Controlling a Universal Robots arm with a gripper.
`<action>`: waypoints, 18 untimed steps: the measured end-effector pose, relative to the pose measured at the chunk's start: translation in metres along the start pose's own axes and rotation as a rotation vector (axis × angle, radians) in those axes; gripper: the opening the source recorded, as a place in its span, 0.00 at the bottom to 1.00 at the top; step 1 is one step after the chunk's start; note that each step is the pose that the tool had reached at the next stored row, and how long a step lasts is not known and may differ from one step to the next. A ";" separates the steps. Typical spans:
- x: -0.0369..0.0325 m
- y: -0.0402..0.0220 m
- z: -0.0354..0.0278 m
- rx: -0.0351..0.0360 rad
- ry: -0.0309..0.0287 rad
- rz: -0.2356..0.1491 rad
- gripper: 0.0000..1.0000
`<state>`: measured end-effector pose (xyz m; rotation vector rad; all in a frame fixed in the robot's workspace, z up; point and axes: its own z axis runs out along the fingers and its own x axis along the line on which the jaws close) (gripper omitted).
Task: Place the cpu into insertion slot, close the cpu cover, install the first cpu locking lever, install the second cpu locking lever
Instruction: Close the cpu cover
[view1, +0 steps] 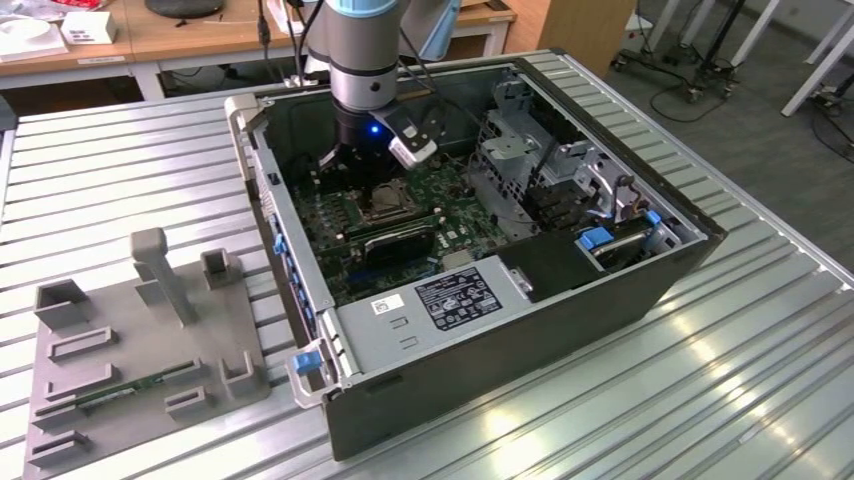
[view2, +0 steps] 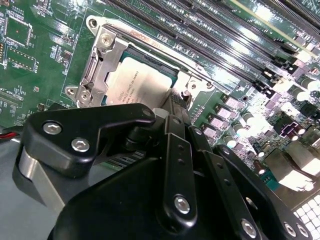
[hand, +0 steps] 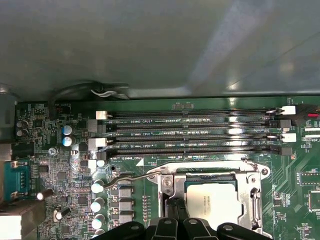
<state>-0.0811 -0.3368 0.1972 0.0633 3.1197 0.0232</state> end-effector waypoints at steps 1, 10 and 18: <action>0.0000 0.0000 0.0000 0.0000 0.0000 0.000 0.11; -0.0002 0.0002 -0.0052 -0.0004 -0.0003 0.000 0.11; -0.0003 0.0002 -0.0124 -0.0002 -0.0002 0.000 0.11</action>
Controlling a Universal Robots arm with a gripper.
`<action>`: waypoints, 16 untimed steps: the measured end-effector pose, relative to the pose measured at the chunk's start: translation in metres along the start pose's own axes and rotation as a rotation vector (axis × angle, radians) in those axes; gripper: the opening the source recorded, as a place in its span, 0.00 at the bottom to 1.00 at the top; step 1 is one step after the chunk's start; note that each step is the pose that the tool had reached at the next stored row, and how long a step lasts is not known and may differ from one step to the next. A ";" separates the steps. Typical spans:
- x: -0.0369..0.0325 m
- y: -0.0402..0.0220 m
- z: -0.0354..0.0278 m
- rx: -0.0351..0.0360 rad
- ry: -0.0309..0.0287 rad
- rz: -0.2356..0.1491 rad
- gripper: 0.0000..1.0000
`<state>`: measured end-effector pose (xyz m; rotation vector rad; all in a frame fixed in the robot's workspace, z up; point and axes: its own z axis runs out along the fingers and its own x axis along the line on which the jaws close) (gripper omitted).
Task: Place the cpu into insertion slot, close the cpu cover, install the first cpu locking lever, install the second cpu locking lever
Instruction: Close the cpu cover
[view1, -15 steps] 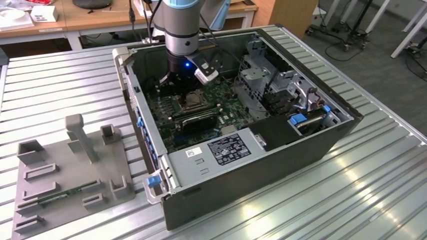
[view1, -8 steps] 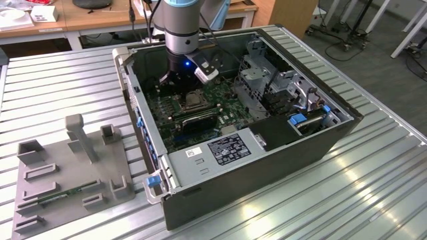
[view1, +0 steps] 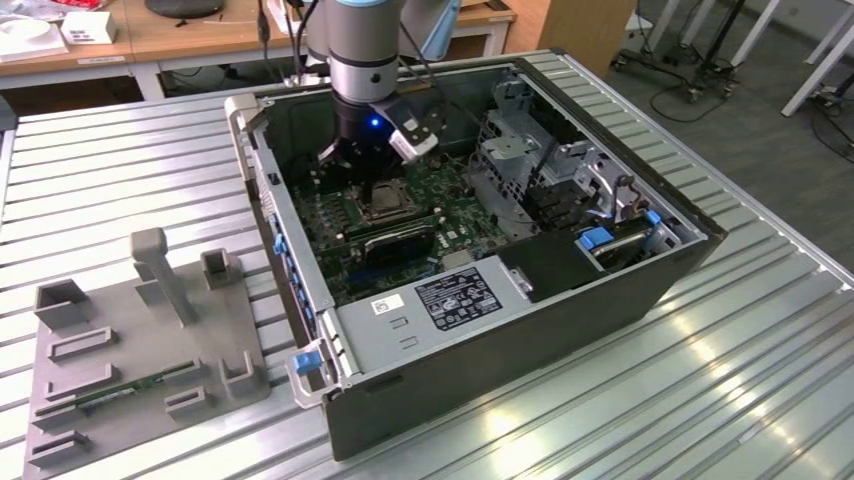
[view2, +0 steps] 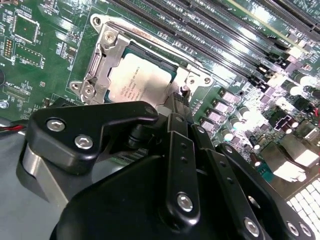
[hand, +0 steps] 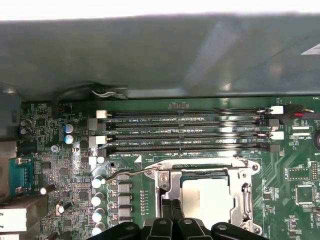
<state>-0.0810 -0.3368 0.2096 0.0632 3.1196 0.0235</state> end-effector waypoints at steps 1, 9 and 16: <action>0.0000 0.0000 -0.0012 0.0000 0.0000 0.000 0.11; -0.0004 0.0003 -0.0187 -0.0004 -0.0002 0.000 0.11; -0.0041 0.0005 -0.0190 0.0001 0.0001 0.000 0.11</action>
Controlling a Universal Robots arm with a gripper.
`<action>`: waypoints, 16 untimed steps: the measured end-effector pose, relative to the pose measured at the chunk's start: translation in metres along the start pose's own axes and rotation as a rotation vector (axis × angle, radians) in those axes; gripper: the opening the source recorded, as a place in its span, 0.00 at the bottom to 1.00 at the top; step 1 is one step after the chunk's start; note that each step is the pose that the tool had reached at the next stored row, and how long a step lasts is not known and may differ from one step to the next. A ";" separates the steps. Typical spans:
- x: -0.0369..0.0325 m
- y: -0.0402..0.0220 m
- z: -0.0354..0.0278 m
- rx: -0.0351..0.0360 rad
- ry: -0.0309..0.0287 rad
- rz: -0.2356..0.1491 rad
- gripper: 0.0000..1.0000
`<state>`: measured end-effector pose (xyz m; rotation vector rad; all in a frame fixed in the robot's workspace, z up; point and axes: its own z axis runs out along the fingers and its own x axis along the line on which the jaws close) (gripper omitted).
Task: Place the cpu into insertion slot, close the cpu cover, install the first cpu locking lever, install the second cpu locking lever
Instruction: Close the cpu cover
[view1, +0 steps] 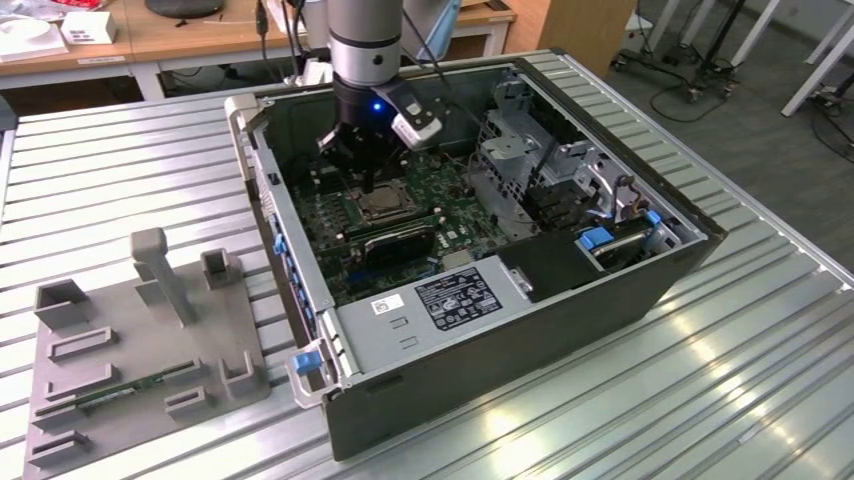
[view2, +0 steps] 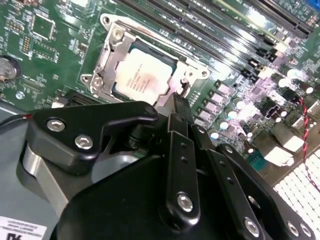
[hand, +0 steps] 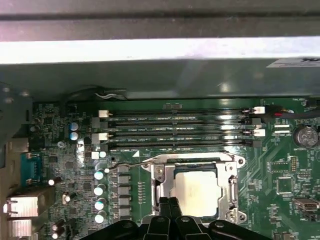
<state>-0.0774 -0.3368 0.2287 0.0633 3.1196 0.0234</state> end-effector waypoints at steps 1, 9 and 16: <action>-0.0022 0.0001 0.0001 0.0000 0.0000 0.000 0.11; -0.0211 0.0008 0.0004 0.0000 0.0000 0.000 0.11; -0.0261 0.0010 0.0006 -0.0001 -0.0004 -0.001 0.11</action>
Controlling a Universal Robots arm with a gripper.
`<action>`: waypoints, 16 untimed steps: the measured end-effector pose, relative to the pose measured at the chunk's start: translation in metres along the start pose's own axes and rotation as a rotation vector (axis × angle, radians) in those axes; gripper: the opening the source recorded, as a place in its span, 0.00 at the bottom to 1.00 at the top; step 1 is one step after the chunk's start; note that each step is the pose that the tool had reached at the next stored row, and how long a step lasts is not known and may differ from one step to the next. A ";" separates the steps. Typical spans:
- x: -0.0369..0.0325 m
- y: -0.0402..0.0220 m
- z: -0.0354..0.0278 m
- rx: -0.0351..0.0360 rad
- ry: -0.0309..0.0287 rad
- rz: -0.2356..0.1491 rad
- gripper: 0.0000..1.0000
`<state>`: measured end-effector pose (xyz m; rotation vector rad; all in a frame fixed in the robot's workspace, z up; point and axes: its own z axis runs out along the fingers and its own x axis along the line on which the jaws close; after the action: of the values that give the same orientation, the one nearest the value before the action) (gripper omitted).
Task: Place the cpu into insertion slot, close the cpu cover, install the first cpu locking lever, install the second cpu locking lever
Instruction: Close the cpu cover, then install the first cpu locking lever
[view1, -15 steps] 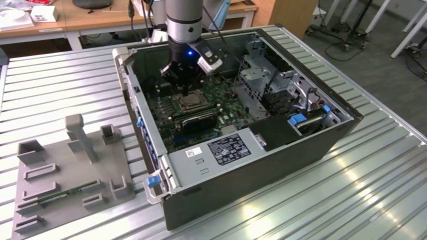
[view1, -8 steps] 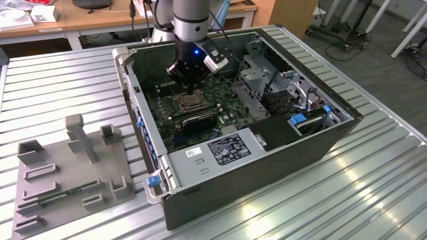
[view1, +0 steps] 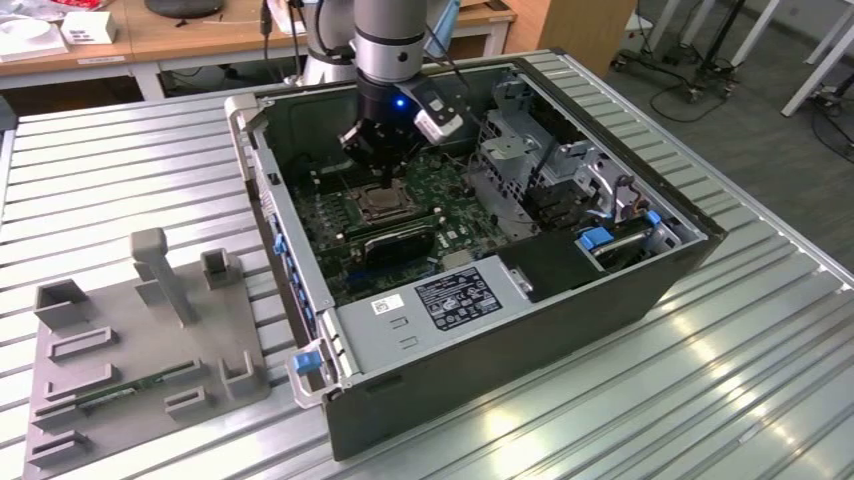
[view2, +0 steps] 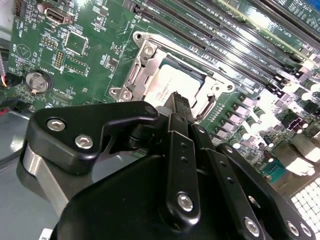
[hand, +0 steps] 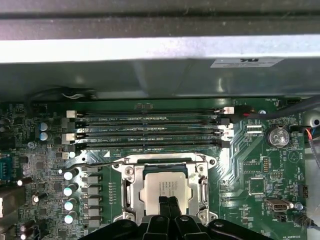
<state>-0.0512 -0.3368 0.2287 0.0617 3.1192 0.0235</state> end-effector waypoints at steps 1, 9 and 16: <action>0.0000 0.0000 0.0000 -0.0002 -0.0022 -0.001 0.11; 0.0000 0.0000 0.0001 -0.0011 -0.0237 -0.009 0.11; 0.0000 0.0000 0.0001 -0.0011 -0.0239 -0.010 0.11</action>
<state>-0.0512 -0.3368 0.2285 0.0467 3.0955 0.0242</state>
